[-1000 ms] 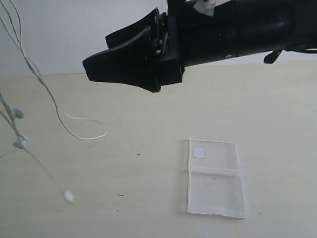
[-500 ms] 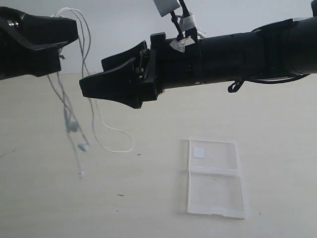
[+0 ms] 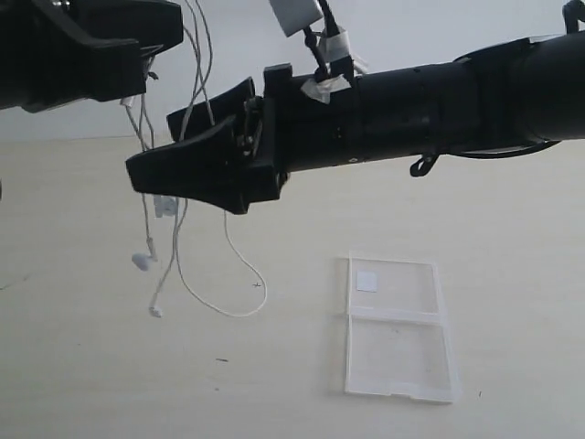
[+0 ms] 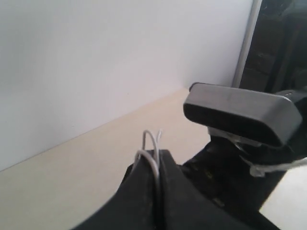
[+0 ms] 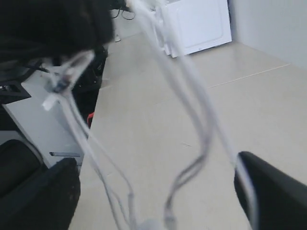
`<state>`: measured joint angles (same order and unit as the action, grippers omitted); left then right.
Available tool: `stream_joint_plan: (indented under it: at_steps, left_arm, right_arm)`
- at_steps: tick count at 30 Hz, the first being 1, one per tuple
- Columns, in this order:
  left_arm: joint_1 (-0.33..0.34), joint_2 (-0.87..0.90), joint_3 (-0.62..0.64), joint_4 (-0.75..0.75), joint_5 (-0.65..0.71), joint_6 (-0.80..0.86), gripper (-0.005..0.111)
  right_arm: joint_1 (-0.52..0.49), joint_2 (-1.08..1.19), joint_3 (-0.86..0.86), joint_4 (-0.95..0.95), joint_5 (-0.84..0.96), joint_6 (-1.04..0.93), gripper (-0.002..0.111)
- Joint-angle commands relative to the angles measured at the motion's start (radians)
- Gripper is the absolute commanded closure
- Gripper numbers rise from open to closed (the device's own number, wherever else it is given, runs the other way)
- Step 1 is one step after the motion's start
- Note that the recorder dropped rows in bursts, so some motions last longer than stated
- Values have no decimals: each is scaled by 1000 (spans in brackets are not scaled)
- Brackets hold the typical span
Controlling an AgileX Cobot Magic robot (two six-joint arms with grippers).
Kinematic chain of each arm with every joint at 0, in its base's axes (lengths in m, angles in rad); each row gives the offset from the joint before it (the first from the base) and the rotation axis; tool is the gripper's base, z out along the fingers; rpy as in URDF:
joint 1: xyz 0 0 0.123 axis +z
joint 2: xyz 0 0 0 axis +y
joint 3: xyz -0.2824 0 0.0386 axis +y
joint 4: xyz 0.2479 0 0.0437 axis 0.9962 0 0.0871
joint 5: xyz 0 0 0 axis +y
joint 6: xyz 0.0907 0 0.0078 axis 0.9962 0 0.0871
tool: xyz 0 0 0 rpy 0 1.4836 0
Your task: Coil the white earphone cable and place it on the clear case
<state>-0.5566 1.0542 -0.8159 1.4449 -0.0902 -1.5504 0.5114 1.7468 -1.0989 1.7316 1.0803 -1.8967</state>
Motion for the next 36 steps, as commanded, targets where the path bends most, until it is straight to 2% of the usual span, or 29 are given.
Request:
stream_joint_plan:
  at_steps: [1,6,12,14,20,23,36]
  left_arm:
    - [-1,33,-21,0,-5,-3,107]
    - [-1,40,-21,3,10,-3,107]
    - [-1,40,-47,3,55,-3,107]
    - [-1,40,-51,3,55,-3,107]
    - [-1,40,-51,3,60,-3,107]
    - [-1,40,-51,3,60,-3,107]
    - [-1,40,-51,3,83,-3,107]
  right_arm:
    - [53,3,4,13,-12,-48,25]
    - [83,3,4,13,-89,-49,25]
    - [83,5,4,13,-89,-14,28]
    - [83,5,4,13,-93,-12,33]
    - [83,5,4,13,-122,16,61]
    - [83,5,2,13,-122,17,68]
    - [83,5,-18,13,-120,22,71]
